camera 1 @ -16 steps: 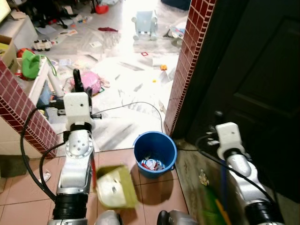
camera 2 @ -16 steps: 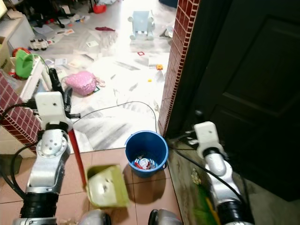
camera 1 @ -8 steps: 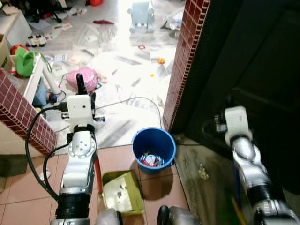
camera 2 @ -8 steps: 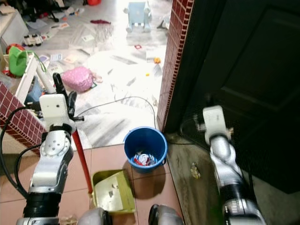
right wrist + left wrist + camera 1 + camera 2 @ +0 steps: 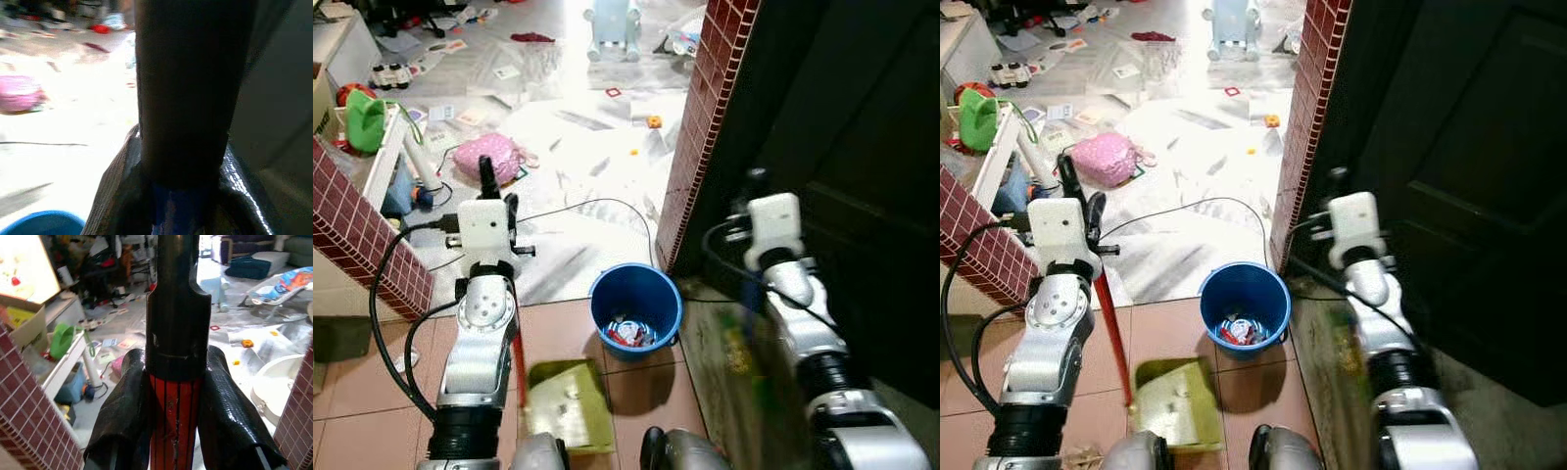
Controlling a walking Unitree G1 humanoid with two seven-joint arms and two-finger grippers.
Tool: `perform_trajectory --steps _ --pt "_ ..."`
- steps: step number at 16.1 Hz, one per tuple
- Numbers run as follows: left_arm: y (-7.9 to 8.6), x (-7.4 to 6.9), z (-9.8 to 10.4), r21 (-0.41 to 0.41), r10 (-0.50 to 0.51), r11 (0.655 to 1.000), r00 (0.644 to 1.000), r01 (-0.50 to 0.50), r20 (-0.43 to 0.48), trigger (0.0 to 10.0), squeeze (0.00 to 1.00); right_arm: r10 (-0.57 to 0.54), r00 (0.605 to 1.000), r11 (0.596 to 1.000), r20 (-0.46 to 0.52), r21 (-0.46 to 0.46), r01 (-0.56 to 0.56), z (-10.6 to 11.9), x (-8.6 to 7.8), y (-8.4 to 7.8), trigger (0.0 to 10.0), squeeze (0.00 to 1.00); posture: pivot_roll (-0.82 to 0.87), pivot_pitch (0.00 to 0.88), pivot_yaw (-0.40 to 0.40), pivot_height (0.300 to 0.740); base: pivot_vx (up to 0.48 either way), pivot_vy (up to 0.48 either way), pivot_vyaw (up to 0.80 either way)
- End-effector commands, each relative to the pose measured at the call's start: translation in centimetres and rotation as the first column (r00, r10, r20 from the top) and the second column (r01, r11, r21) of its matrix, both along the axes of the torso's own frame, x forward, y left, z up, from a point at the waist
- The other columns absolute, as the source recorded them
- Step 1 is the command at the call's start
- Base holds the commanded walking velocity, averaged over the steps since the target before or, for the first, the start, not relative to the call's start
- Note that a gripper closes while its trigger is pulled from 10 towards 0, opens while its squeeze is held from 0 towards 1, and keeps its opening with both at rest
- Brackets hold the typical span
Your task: Sweep floor
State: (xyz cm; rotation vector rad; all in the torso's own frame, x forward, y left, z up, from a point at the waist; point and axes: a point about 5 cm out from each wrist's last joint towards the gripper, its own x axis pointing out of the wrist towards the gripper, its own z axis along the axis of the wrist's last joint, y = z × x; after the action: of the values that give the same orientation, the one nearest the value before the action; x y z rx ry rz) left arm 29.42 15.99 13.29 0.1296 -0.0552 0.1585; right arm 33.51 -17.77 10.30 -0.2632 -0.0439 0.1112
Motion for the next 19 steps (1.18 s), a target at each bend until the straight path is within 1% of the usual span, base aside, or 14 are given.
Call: perform_trajectory --steps 1,2,4,5,7,9,10,12,15,19 --pt "-0.2 0.0 1.2 0.014 -0.01 1.0 0.999 0.009 0.051 10.0 0.0 0.019 1.0 1.0 -0.009 0.021 -0.019 0.1 -0.1 0.1 10.0 0.0 -0.03 0.108 -0.033 0.74 0.0 0.0 0.0" --pt "-0.1 0.0 0.7 -0.001 0.006 1.0 1.0 -0.006 0.025 10.0 0.0 0.056 0.998 0.998 -0.026 0.038 -0.055 0.0 -0.3 0.6 10.0 0.0 -0.03 0.106 -0.03 0.74 0.0 0.0 0.0" --pt "-0.1 0.2 0.4 0.013 0.01 1.0 1.0 -0.01 0.01 10.0 0.0 0.061 0.997 0.996 -0.039 0.073 -0.058 0.2 -0.3 0.6 10.0 0.0 -0.04 0.103 -0.028 0.74 0.0 0.0 0.0" --pt "-0.2 0.4 0.2 0.017 -0.003 1.0 1.0 0.003 -0.004 10.0 0.0 0.06 0.997 0.992 -0.05 0.11 -0.054 0.2 -0.2 0.6 10.0 0.0 -0.04 0.103 -0.026 0.74 0.0 0.0 0.0" --pt "-0.4 0.6 0.4 0.006 -0.02 1.0 1.0 0.02 -0.003 10.0 0.0 0.056 0.997 0.987 -0.052 0.155 -0.047 0.3 -0.1 0.7 10.0 0.0 -0.04 0.102 -0.027 0.74 0.0 0.0 0.0" --pt "-0.5 0.7 0.5 -0.01 -0.029 1.0 1.0 0.029 0.001 10.0 0.0 0.068 0.997 0.98 -0.046 0.188 -0.058 0.5 0.0 1.3 10.0 0.0 -0.04 0.1 -0.029 0.74 0.0 0.0 0.0" --pt "-0.6 0.6 0.5 -0.018 -0.029 0.999 1.0 0.029 0.003 10.0 0.0 0.089 0.995 0.976 -0.04 0.203 -0.079 0.6 -0.2 1.9 10.0 0.0 -0.04 0.098 -0.033 0.74 0.0 0.0 0.0" --pt "-0.8 0.4 0.3 -0.024 -0.032 0.999 0.999 0.032 0.002 10.0 0.0 0.108 0.993 0.97 -0.042 0.225 -0.096 0.6 -0.4 2.4 10.0 0.0 -0.04 0.096 -0.039 0.74 -0.124 0.0 0.0" --pt "-0.9 0.4 0.3 -0.036 -0.041 0.998 0.999 0.042 0.007 10.0 0.0 0.094 0.994 0.963 -0.057 0.26 -0.077 0.4 -0.5 2.5 10.0 0.0 -0.04 0.097 -0.045 0.74 -0.167 0.0 0.0" --pt "-1.0 0.6 0.4 -0.056 -0.042 0.998 0.999 0.042 0.004 10.0 0.0 0.099 0.993 0.964 -0.058 0.255 -0.081 0.3 -0.6 2.9 10.0 0.0 -0.04 0.107 -0.037 0.74 0.0 0.0 0.0"
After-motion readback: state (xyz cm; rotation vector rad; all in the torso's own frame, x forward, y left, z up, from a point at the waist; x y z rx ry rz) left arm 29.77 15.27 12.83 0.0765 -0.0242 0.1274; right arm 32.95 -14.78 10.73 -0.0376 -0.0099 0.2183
